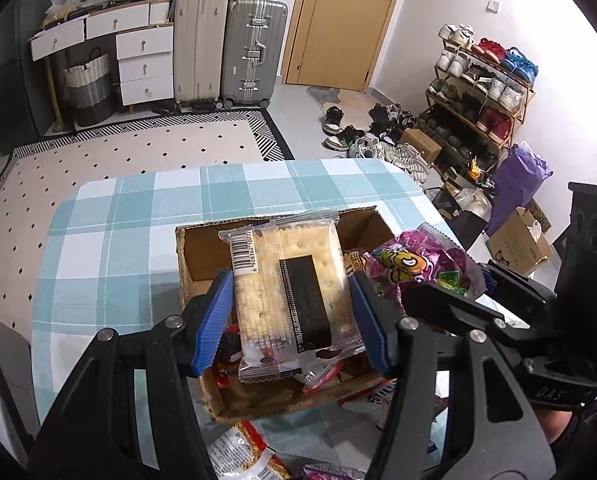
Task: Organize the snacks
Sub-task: 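Open both grippers to drop the purple bag and cracker pack into the box, then withdraw both grippers from the box back toward the remaining snacks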
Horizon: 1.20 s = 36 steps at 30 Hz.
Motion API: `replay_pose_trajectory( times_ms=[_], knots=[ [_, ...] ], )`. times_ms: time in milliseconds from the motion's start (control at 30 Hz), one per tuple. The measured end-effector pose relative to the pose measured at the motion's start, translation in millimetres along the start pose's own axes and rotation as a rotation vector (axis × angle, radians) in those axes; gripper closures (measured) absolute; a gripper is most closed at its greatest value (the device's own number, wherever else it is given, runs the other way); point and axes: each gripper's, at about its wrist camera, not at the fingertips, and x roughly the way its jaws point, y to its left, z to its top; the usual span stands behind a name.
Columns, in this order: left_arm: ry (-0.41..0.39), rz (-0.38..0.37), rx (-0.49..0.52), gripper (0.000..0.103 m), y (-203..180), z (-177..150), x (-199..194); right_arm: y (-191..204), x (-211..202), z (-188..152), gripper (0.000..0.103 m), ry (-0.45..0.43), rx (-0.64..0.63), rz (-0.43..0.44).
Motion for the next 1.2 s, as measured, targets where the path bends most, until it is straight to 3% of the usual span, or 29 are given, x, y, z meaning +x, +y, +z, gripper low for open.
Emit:
replay_pose_trajectory(
  times_ms=[133, 167, 200, 233, 333, 600, 1067, 1200],
  knots=[
    [0.021, -0.001, -0.007, 0.044, 4, 2, 16, -4, 10, -1, 0.048, 0.006, -0.008, -0.022],
    [0.031, 0.0, -0.016, 0.04, 6, 3, 20, -5, 12, -1, 0.043, 0.006, -0.009, -0.028],
    [0.037, 0.0, -0.024, 0.029, 7, 4, 23, -5, 14, -1, 0.04, 0.01, -0.01, -0.032],
    [0.037, 0.004, -0.034, 0.023, 9, 4, 24, -6, 14, 0, 0.031, 0.007, -0.01, -0.033],
    [0.033, 0.001, -0.039, 0.021, 14, 3, 25, -10, 12, 0, 0.015, -0.004, -0.01, -0.07],
    [0.018, 0.017, -0.041, 0.021, 14, -5, 10, -9, -7, 1, 0.015, -0.037, -0.008, -0.074],
    [-0.041, 0.06, -0.032, 0.02, 1, -36, -58, 17, -65, -5, 0.012, -0.093, -0.034, -0.089],
    [-0.06, 0.075, -0.034, 0.013, -3, -51, -74, 24, -82, -12, 0.008, -0.108, -0.036, -0.083]
  ],
)
